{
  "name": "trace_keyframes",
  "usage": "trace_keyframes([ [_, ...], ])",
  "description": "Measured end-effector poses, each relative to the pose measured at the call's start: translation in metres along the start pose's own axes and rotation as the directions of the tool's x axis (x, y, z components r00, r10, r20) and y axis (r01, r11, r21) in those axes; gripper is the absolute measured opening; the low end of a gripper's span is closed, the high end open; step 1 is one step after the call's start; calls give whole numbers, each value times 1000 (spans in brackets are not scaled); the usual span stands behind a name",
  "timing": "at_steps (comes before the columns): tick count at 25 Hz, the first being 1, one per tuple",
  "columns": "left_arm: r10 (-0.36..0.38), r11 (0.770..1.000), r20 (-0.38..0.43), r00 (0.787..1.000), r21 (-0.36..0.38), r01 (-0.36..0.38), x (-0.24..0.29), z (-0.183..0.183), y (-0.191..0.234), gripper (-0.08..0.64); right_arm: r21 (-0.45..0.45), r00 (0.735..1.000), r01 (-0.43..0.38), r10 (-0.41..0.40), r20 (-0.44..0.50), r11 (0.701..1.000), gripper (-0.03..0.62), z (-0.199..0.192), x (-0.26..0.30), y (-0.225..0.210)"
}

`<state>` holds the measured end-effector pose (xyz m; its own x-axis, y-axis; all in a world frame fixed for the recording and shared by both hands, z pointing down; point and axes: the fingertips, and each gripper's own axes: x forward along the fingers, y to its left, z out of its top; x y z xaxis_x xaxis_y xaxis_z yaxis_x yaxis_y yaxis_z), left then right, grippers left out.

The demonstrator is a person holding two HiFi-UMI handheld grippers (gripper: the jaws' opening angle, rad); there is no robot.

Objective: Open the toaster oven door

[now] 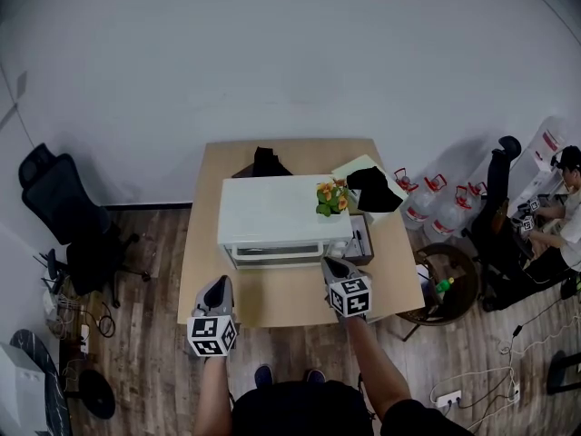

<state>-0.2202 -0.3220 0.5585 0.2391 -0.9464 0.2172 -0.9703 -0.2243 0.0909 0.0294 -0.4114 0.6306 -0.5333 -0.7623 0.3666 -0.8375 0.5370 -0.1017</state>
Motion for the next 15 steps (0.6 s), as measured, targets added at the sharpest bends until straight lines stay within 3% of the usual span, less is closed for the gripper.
trace_keyframes([
  [15,-33,999,-8,999,-2,33,-6,-14,-3,0,-136,996,-47,36,-86,990,12,-8,62,-7],
])
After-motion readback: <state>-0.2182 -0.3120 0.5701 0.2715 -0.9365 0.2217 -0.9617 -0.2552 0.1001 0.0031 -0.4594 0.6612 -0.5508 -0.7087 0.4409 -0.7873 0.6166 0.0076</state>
